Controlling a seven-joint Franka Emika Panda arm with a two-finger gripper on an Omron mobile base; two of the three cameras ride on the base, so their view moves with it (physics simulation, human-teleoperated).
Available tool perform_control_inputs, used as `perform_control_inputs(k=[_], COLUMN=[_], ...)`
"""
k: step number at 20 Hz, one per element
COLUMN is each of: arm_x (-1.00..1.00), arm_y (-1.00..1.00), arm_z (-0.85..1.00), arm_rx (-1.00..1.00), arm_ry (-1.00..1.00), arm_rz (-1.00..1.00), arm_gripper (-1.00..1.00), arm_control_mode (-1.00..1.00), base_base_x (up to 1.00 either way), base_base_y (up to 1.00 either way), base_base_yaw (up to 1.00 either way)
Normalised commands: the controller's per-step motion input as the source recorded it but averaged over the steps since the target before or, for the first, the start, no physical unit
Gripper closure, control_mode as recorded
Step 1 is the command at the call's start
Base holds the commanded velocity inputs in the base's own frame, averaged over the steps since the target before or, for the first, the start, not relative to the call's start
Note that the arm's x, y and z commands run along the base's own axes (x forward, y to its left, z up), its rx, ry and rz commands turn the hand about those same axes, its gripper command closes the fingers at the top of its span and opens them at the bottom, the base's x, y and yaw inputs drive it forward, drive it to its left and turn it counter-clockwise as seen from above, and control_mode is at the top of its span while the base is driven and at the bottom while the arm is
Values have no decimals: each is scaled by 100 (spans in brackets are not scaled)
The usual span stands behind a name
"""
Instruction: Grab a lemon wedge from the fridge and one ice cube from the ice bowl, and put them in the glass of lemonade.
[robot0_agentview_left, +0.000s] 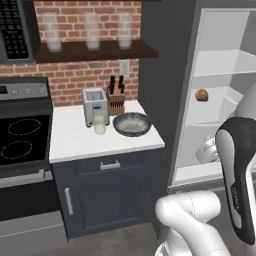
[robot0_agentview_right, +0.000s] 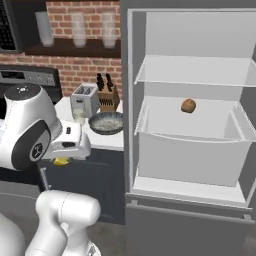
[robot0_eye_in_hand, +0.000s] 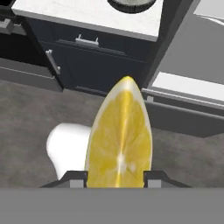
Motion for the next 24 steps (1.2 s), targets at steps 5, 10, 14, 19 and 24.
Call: perform_control_inputs(k=[5, 10, 14, 19, 24], arm_x=[0, 0, 0, 0, 0], arm_y=[0, 0, 0, 0, 0], arm_z=[0, 0, 0, 0, 0], arm_rx=[0, 0, 0, 0, 0], arm_ry=[0, 0, 0, 0, 0], arm_rz=[0, 0, 0, 0, 0], arm_gripper=[100, 100, 100, 100, 100], arm_control_mode=[100, 100, 100, 100, 100], base_base_x=[42, 64, 48, 21, 21], base_base_y=[53, 45, 44, 41, 50], base_base_yaw=[0, 0, 0, 0, -2])
